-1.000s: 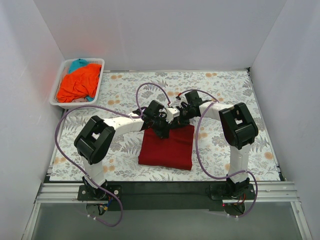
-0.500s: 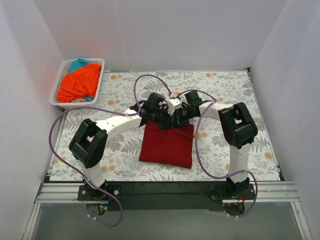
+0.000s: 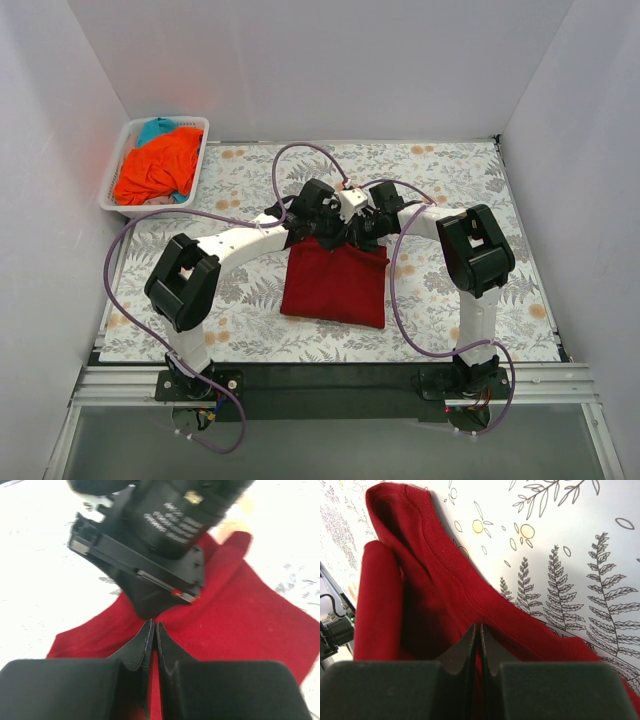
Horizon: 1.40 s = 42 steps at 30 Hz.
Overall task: Fold and stack the t-shirts
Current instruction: Fold the tshirt
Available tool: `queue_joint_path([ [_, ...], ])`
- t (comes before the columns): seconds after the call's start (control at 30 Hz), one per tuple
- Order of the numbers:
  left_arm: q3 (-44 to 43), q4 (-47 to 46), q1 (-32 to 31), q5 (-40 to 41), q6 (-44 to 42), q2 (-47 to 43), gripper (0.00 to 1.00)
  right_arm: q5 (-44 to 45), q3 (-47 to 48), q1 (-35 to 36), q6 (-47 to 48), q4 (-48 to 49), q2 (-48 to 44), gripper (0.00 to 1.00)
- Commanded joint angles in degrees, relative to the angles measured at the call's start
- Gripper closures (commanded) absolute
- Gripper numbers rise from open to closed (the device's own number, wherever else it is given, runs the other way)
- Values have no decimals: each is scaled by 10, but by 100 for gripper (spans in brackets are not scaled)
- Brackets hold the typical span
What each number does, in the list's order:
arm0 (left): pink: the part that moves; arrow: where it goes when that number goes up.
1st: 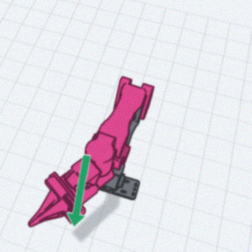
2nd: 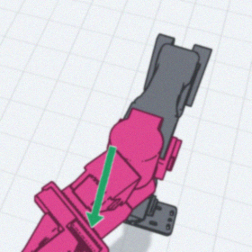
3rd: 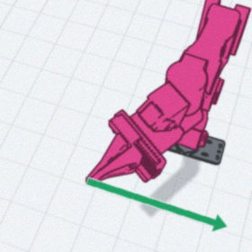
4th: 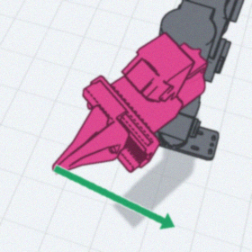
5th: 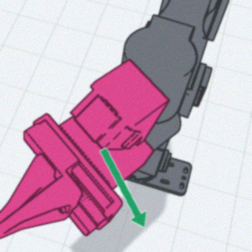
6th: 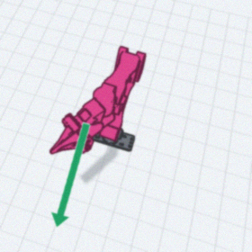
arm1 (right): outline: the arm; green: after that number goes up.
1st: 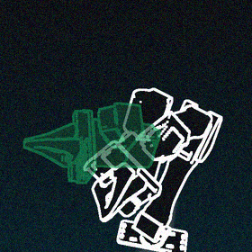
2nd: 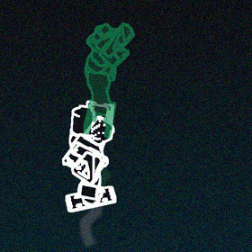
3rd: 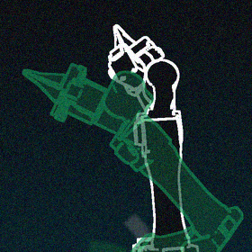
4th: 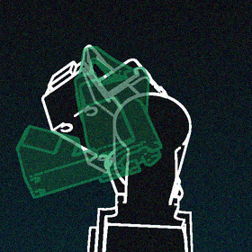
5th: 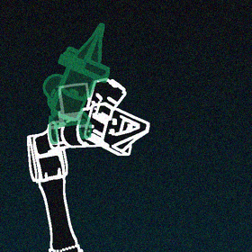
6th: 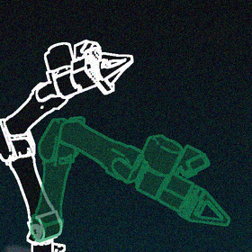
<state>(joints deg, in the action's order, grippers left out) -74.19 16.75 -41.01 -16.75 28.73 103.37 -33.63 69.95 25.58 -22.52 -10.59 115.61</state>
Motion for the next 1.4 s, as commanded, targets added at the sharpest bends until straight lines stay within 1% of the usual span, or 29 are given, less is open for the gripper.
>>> queue_joint_path([
  [0.0,-2,-44,1,49,-18,1,100,21,-3,2,9,-8,1,87],
  [0.03,12,-60,1,51,-17,1,100,24,3,2,13,-13,-6,87],
  [0.17,42,-71,1,41,-17,-7,100,67,40,2,37,-62,-21,85],
  [0.23,58,-76,1,28,-13,-17,100,82,54,1,47,-88,-28,84],
  [0.33,91,-84,1,6,-10,-40,100,102,81,-1,58,-102,-35,82],
  [0.5,145,-107,1,-27,-5,-77,100,97,105,-4,60,-107,-23,82],
  [0.57,153,-109,1,-36,-3,-81,100,77,113,-4,62,-105,-7,82],
  [0.73,156,-111,1,-34,-8,-85,100,38,145,-4,66,-102,41,85],
  [0.87,150,-112,1,-28,-12,-87,100,-13,147,-5,72,-100,78,90],
  [0.93,149,-115,1,-21,-15,-90,100,-23,141,-7,73,-101,95,92],
  [1.2,136,-139,1,39,-27,-107,100,-17,85,-7,73,-87,109,93],
  [1.37,117,-155,2,59,-39,-98,100,-19,78,-7,76,-84,111,94],
])
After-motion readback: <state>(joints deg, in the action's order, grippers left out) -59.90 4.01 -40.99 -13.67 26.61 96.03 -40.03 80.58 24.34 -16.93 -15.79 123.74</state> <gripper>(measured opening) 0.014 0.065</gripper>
